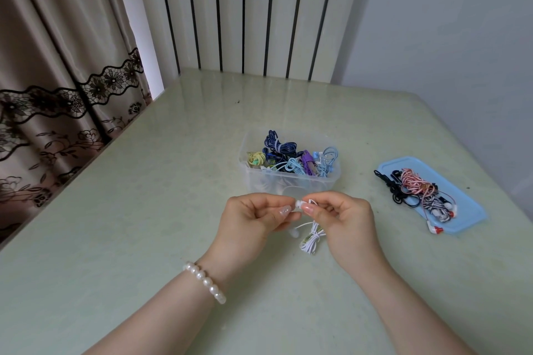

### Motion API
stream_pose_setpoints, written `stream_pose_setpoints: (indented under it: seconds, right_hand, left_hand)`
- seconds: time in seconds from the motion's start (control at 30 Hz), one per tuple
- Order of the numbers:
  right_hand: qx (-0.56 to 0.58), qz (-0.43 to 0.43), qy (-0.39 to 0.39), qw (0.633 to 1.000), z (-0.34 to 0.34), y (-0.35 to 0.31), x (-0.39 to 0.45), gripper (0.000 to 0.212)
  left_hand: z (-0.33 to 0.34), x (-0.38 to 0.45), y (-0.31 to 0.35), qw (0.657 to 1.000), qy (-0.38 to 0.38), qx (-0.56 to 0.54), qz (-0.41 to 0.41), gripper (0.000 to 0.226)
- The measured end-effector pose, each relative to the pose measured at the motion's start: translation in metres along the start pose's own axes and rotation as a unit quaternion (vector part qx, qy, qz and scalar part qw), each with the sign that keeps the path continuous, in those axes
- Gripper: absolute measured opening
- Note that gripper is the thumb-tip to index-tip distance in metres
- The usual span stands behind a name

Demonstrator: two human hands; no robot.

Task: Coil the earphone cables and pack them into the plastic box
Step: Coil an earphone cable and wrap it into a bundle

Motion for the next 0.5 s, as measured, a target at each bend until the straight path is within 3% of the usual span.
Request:
stream_pose_setpoints:
  seconds: [0.1,0.27,0.43,0.5]
  right_hand:
    - [0.028,0.017,-0.018,0.999,0.0000,0.0030,0.0022,0.023]
    - [0.090,0.076,-0.054,0.992,-0.0015,0.0060,0.0057,0.014]
    - [0.187,0.127,-0.074,0.971,0.0022,0.0047,0.0027,0.007]
    - [0.209,0.132,-0.078,0.966,0.0030,0.0023,0.0019,0.016]
  left_hand:
    - [-0.0015,0.0005,-0.0012,1.000,-0.007,0.002,-0.003,0.020]
    - [-0.0016,-0.0007,0.0027,0.993,-0.025,0.106,0.055,0.027]
    - [-0.0083,0.0058,0.0046,0.999,0.020,0.013,0.030,0.022]
    - [-0.0095,0.0067,0.0029,1.000,0.020,0.000,0.016,0.020]
Point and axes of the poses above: each hand's wrist, its own x-axis towards the middle knuckle, its own z-axis out of the palm, y = z × x, the point moved 4 cm from there along x, towards the middle knuckle, and after that the axes turned 5 degrees about -z, right-handed, at the moved point
